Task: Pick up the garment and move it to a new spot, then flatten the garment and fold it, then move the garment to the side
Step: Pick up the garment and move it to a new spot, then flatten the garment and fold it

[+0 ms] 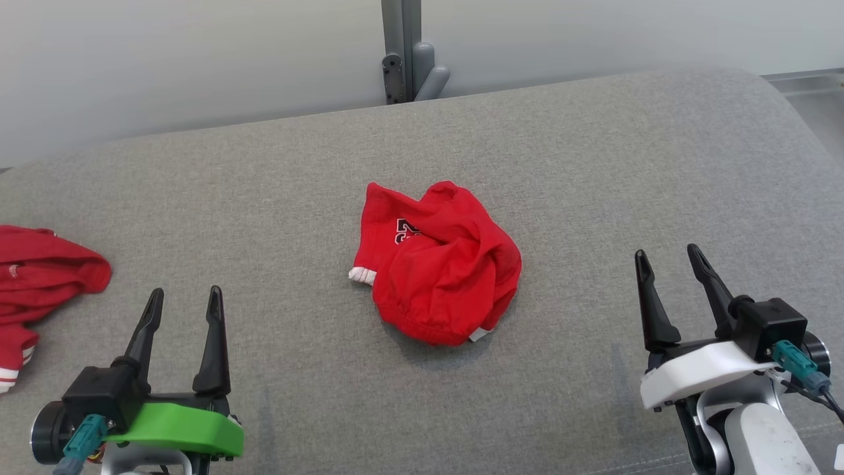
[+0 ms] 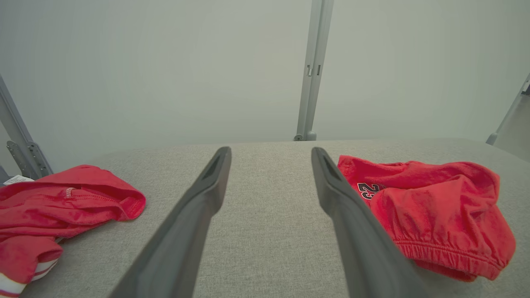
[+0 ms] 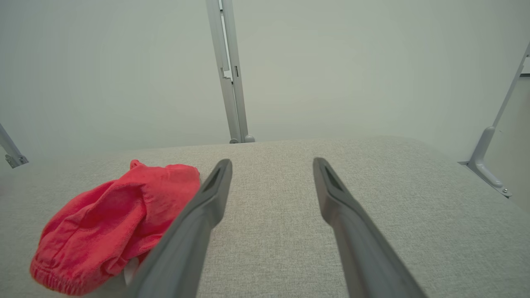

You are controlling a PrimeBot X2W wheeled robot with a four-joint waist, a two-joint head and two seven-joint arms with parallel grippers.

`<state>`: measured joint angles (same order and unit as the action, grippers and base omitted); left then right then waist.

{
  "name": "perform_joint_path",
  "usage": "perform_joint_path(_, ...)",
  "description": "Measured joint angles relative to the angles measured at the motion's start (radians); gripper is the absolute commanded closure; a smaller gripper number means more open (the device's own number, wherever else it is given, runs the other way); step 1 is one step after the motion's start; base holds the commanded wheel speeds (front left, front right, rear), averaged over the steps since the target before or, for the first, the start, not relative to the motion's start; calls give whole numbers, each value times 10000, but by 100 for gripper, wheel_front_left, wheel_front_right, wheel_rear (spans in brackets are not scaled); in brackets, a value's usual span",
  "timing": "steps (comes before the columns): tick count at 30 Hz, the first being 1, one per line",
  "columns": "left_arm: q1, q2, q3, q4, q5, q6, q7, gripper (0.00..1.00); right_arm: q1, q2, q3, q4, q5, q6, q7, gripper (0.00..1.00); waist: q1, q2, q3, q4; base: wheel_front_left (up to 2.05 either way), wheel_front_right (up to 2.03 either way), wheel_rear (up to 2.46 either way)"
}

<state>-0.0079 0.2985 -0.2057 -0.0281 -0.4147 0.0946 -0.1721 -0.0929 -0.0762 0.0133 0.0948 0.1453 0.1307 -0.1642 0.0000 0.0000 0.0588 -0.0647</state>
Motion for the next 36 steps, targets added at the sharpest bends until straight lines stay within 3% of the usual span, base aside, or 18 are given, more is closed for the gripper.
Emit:
perform_joint_path(22, 24, 52, -119, -54, -140, 150, 161, 0, 28, 73, -54, -86, 12, 0, 15, 0, 0, 0, 155, 23, 0, 0, 0)
perform_joint_path(27, -79, -42, -872, -316, -205, -261, 802, 0, -53, 88, -38, -134, 13, 0, 10, 0, 0, 0, 368, 43, 0, 0, 0)
perform_joint_path(36, -588, -909, -2922, -17, -351, -1386, 1981, 0, -417, 140, 123, -196, 13, 0, -46, 0, 0, 0, 1090, -2, 0, 0, 0)
